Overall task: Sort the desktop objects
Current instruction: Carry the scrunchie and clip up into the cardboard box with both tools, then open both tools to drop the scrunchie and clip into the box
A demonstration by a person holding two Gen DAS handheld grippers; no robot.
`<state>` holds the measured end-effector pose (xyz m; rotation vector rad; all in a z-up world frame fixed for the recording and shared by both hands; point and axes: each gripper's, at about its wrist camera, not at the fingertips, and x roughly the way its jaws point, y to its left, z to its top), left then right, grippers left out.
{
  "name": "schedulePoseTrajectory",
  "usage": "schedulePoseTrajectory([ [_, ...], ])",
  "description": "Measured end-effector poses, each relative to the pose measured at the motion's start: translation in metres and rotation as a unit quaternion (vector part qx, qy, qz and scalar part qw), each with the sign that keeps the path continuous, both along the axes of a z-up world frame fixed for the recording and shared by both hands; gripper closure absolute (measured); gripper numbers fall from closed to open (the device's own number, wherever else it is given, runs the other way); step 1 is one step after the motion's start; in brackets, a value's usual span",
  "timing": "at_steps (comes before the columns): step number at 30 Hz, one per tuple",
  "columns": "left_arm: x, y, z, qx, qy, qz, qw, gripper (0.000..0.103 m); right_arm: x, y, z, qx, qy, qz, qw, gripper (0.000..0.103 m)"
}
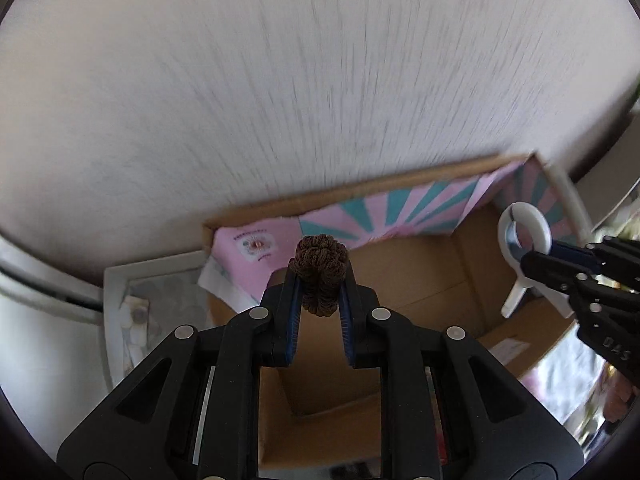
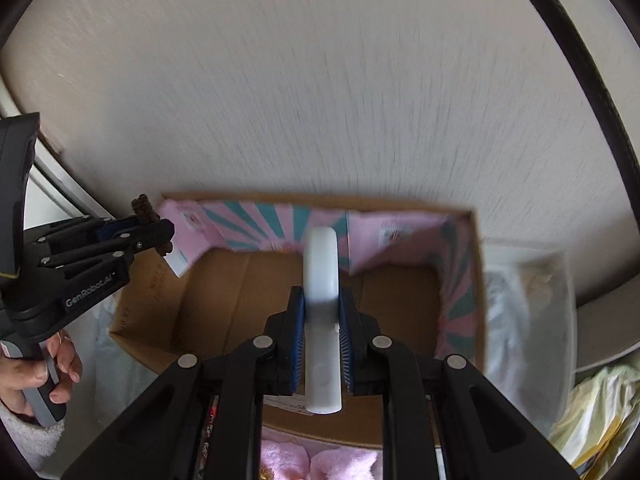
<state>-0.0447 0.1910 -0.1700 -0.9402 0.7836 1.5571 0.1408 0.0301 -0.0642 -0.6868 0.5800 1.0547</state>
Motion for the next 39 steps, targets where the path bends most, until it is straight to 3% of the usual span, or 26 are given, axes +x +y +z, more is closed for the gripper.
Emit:
schedulePoseTrajectory([
  [4,0.001,0.016,-0.018,-0.026,0.035,-0.027,0.9987,0.088,0.007,0.005,-0.016,-0.017,0.010,-0.009,1.000,0.088],
  [8,0.003,0.038,-0.035,-0.067,0.022,-0.043,0.9966,0.088,0.011,0.006,-0.022,-0.023,0.017,-0.016,0.999,0.088],
  [13,0.022,0.033,-0.034,-0.061,0.022,-0.066,0.9957,0.088,0.011,0.005,-0.025,-0.039,0.006,-0.021,0.999,0.088],
  [16,0.034,0.037,-0.046,-0.090,0.033,-0.075,0.9926,0.088,0.016,0.002,-0.030,-0.043,0.020,-0.031,0.998,0.088],
  [20,0.038,0.041,-0.049,-0.093,0.008,-0.060,0.9938,0.086,0.015,-0.001,-0.034,-0.054,0.010,-0.035,0.998,0.088],
  [21,0.039,0.040,-0.047,-0.090,0.010,-0.058,0.9942,0.082,0.013,-0.003,-0.033,-0.058,0.007,-0.032,0.998,0.088],
  [22,0.041,0.038,-0.046,-0.090,0.008,-0.059,0.9942,0.063,0.012,-0.004,-0.033,-0.060,0.006,-0.030,0.998,0.088],
  [23,0.041,0.036,-0.044,-0.089,0.004,-0.065,0.9939,0.029,0.011,-0.005,-0.032,-0.062,0.007,-0.030,0.998,0.087],
  [24,0.043,0.034,-0.041,-0.085,0.001,-0.068,0.9940,0.014,0.010,-0.007,-0.032,-0.062,0.010,-0.031,0.998,0.085],
  [25,0.043,0.031,-0.038,-0.077,0.005,-0.070,0.9946,0.006,0.010,-0.009,-0.031,-0.061,0.016,-0.031,0.998,0.077],
  [27,0.041,0.025,-0.030,-0.066,0.027,-0.065,0.9953,0.006,0.012,-0.014,-0.029,-0.053,0.025,-0.037,0.998,0.060],
  [29,0.035,0.022,-0.024,-0.065,0.008,-0.061,0.9960,0.006,0.016,-0.020,-0.025,-0.040,0.033,-0.048,0.998,0.041],
  [33,0.021,0.011,-0.010,-0.050,-0.009,-0.044,0.9978,0.006,0.027,-0.024,-0.010,-0.019,0.054,-0.049,0.997,0.040],
  [39,-0.011,0.010,0.020,-0.034,0.007,-0.027,0.9990,0.005,0.011,-0.040,0.001,-0.009,0.022,-0.034,0.999,0.040],
])
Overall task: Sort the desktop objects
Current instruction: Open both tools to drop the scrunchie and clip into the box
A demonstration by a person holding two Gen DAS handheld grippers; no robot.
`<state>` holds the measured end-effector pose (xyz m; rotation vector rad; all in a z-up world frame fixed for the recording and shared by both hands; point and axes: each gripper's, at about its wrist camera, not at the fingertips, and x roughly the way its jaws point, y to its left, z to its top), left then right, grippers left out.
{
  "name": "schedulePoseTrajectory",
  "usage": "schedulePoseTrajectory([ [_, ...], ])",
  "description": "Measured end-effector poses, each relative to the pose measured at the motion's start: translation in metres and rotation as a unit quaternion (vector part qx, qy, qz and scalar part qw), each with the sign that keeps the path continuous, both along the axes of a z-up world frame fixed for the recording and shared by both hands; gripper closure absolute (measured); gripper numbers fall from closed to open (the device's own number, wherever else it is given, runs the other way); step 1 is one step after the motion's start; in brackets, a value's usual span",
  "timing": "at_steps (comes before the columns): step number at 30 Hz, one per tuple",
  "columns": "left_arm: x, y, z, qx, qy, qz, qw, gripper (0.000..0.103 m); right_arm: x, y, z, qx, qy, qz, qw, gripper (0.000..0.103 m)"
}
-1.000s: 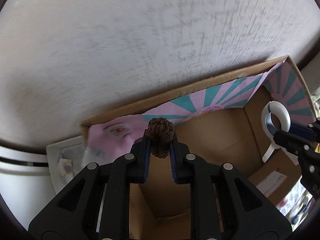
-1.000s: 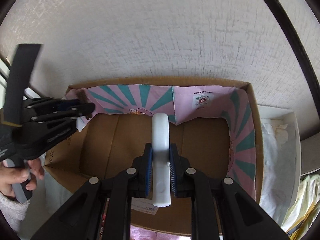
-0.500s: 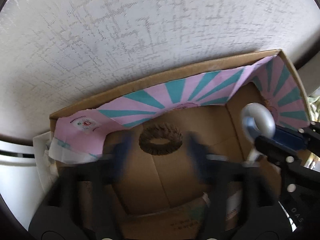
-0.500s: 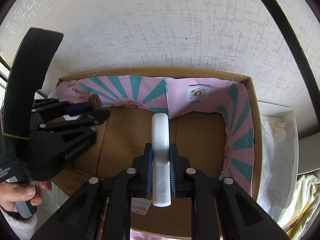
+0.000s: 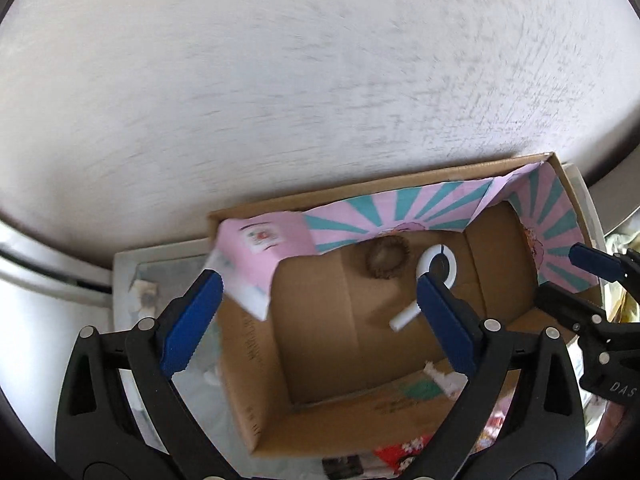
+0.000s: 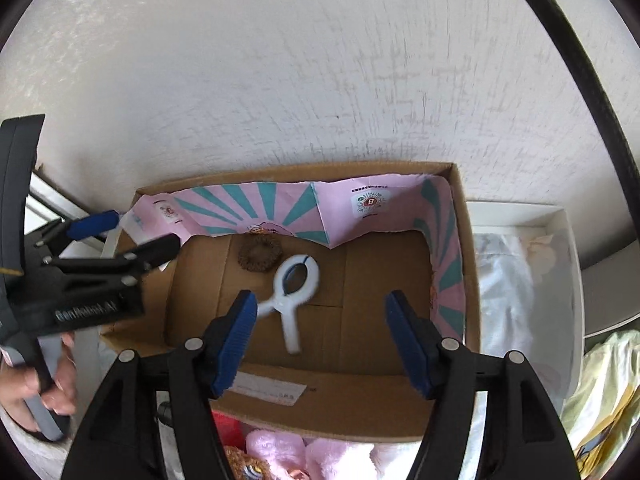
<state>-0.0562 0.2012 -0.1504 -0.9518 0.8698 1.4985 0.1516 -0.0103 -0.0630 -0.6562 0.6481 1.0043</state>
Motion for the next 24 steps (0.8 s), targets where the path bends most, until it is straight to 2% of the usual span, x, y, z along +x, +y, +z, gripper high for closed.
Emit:
schedulePoseTrajectory([
  [3,-0.009,0.009,0.015,0.003,-0.009,0.009,0.9999,0.005,-0.004,-0.009,0.006,0.010,-0.005,0.008,1.000,0.040],
  [5,-0.009,0.009,0.025,0.007,-0.011,0.010,0.9999,0.005,-0.007,0.004,0.009,0.014,-0.012,0.012,1.000,0.040],
  [12,-0.004,-0.040,0.047,0.035,-0.015,0.001,0.9993,0.005,-0.033,-0.015,0.019,0.016,-0.043,0.037,0.998,0.040],
  [16,-0.013,-0.076,0.062,0.055,-0.010,0.000,0.9984,0.005,-0.048,-0.039,0.023,0.019,-0.069,0.049,0.996,0.038],
  [19,-0.022,-0.097,0.066,0.062,-0.008,0.006,0.9980,0.005,-0.056,-0.061,0.022,0.018,-0.089,0.056,0.994,0.033],
  [24,-0.029,-0.130,0.062,0.058,-0.008,0.010,0.9982,0.005,-0.062,-0.089,0.015,0.013,-0.097,0.068,0.993,0.033],
])
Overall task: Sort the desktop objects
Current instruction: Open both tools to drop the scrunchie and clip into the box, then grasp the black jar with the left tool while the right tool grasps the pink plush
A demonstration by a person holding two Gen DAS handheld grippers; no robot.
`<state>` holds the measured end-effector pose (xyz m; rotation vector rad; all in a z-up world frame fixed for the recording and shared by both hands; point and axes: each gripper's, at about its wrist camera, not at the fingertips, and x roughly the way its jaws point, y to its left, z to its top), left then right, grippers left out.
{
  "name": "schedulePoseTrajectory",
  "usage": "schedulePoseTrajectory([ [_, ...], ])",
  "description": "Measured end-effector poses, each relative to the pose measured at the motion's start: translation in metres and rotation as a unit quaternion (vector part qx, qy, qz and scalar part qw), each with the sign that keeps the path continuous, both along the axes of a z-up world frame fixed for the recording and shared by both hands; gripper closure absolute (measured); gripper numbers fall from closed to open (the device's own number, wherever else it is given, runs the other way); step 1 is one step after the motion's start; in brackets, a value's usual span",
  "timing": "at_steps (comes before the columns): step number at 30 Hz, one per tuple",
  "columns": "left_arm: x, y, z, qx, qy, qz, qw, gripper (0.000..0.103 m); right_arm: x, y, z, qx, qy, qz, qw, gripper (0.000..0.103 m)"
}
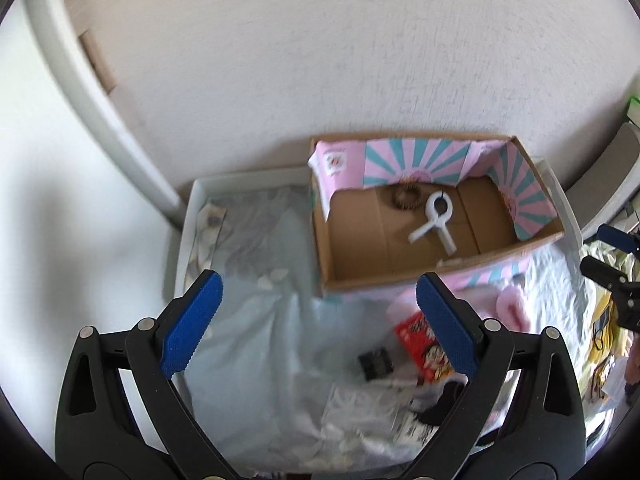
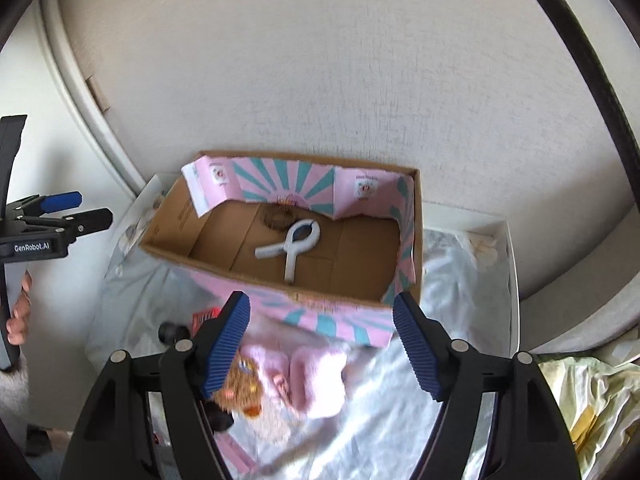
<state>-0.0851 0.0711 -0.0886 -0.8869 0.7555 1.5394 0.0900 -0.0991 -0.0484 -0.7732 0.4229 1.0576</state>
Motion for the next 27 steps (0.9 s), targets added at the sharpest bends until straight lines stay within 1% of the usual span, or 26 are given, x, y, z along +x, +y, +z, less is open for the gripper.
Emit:
schedulePoseTrajectory([
  [3,0.003,-0.017,-0.012,-0.014,-0.002,-0.005,0.9999,0.005,0.001,-0.013,-0.006,-0.003,-0.001,-0.003,1.000,0.033],
  [6,0.013,-0.027,-0.037,-0.038,-0.011,-0.019,0.9990,0.004,0.007,-0.026,-0.014,0.002,0.011,-0.006,1.000,0.033],
  [8,0.020,-0.028,-0.054,-0.056,-0.009,-0.023,0.9981,0.004,0.013,-0.032,-0.020,0.008,0.010,-0.019,1.000,0.032],
  [10,0.027,-0.030,-0.073,-0.072,-0.009,-0.027,0.9970,0.004,0.021,-0.037,-0.026,0.007,0.021,-0.030,0.999,0.032],
  [15,0.037,-0.031,-0.105,-0.089,-0.012,-0.034,0.9954,0.004,0.040,-0.043,-0.043,0.000,0.046,-0.049,0.998,0.032],
  [18,0.041,-0.030,-0.119,-0.090,-0.018,-0.042,0.9949,0.004,0.048,-0.039,-0.057,-0.013,0.047,-0.065,0.997,0.032],
  [23,0.043,-0.025,-0.139,-0.115,-0.022,-0.045,0.9921,0.004,0.051,-0.033,-0.075,-0.033,0.058,-0.064,0.996,0.032],
  [27,0.044,-0.021,-0.150,-0.129,-0.020,-0.051,0.9901,0.004,0.055,-0.027,-0.083,-0.040,0.072,-0.068,0.994,0.032],
])
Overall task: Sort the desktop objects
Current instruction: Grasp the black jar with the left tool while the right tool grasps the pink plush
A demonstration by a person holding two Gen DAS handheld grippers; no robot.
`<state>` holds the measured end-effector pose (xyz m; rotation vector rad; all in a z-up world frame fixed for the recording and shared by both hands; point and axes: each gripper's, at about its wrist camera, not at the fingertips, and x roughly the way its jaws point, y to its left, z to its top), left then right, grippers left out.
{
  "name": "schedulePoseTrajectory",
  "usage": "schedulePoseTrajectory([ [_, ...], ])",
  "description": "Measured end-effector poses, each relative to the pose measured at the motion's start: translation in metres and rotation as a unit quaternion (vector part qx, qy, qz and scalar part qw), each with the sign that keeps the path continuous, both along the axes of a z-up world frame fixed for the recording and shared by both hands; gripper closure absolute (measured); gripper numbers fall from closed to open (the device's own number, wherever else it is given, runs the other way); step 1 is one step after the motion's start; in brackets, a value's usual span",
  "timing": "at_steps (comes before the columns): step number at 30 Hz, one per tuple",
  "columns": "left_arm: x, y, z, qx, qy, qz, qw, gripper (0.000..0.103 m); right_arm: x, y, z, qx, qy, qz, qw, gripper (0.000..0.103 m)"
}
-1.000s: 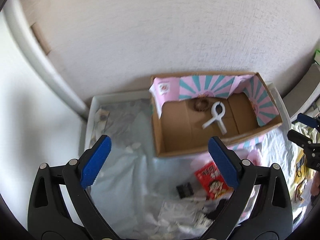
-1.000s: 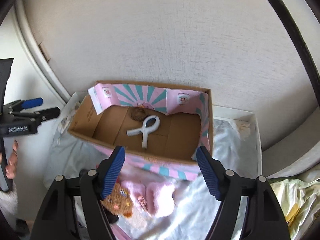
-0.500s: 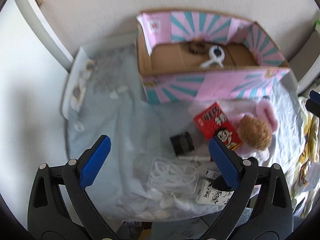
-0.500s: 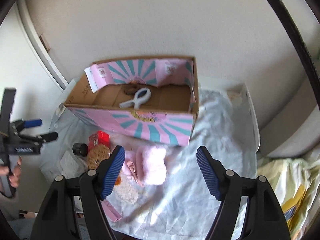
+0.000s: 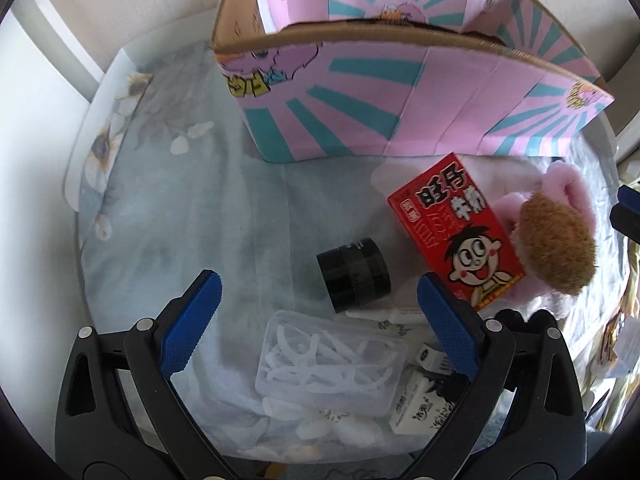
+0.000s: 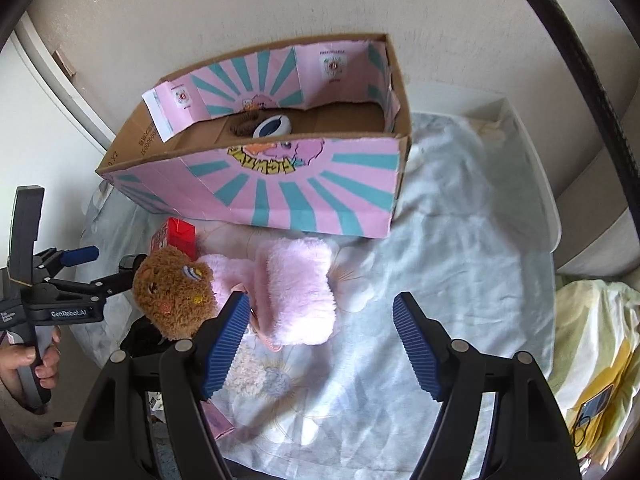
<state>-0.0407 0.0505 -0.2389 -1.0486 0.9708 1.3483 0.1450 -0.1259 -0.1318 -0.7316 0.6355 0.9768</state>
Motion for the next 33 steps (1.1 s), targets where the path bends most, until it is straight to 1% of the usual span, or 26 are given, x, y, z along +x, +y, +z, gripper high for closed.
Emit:
schedulePoseTrajectory([
  [6,-0.002,0.006,-0.012,-0.016,-0.011,0.001,0.9998,0.004,0.003,0.012,-0.011,-0.020,0.005,-0.003,1.000,0.033],
  [8,-0.001,0.007,-0.015,-0.022,-0.008,0.000,0.9997,0.004,0.004,0.017,-0.015,-0.026,0.007,-0.004,1.000,0.032],
  [12,-0.001,0.007,-0.020,-0.027,-0.013,0.006,0.9995,0.005,0.006,0.026,-0.021,-0.033,0.014,-0.003,0.999,0.032],
  [15,-0.003,0.008,-0.023,-0.028,-0.017,0.008,0.9994,0.007,0.008,0.032,-0.025,-0.038,0.021,-0.002,0.999,0.033],
  [18,-0.003,0.009,-0.026,-0.031,-0.023,0.005,0.9992,0.019,0.012,0.038,-0.030,-0.044,0.033,-0.002,0.998,0.033],
  [19,-0.003,0.009,-0.028,-0.033,-0.023,0.005,0.9992,0.025,0.013,0.038,-0.031,-0.045,0.038,-0.001,0.998,0.040],
  [20,-0.002,0.009,-0.027,-0.030,-0.018,0.002,0.9994,0.026,0.015,0.039,-0.032,-0.045,0.046,0.002,0.998,0.050],
  [21,-0.002,0.008,-0.027,-0.027,-0.015,0.000,0.9995,0.027,0.016,0.040,-0.033,-0.045,0.056,0.004,0.997,0.054],
  [22,-0.001,0.008,-0.026,-0.025,-0.015,-0.001,0.9996,0.029,0.018,0.040,-0.034,-0.043,0.070,0.007,0.997,0.060],
  [24,-0.002,0.008,-0.025,-0.021,-0.014,-0.001,0.9997,0.036,0.020,0.040,-0.035,-0.039,0.086,0.010,0.995,0.064],
  [26,-0.003,0.008,-0.022,-0.018,-0.015,-0.005,0.9997,0.056,0.022,0.039,-0.033,-0.032,0.094,0.014,0.995,0.070],
  [27,-0.003,0.009,-0.020,-0.017,-0.015,-0.005,0.9997,0.062,0.021,0.039,-0.032,-0.029,0.095,0.017,0.995,0.071],
  [28,-0.004,0.010,-0.020,-0.016,-0.015,-0.004,0.9997,0.072,0.021,0.038,-0.031,-0.025,0.096,0.019,0.995,0.073],
  [29,-0.005,0.010,-0.019,-0.017,-0.015,-0.004,0.9997,0.074,0.021,0.038,-0.029,-0.022,0.098,0.021,0.995,0.074],
  [33,-0.006,0.009,-0.019,-0.015,-0.019,-0.004,0.9997,0.074,0.024,0.034,-0.028,-0.011,0.113,0.021,0.993,0.077],
])
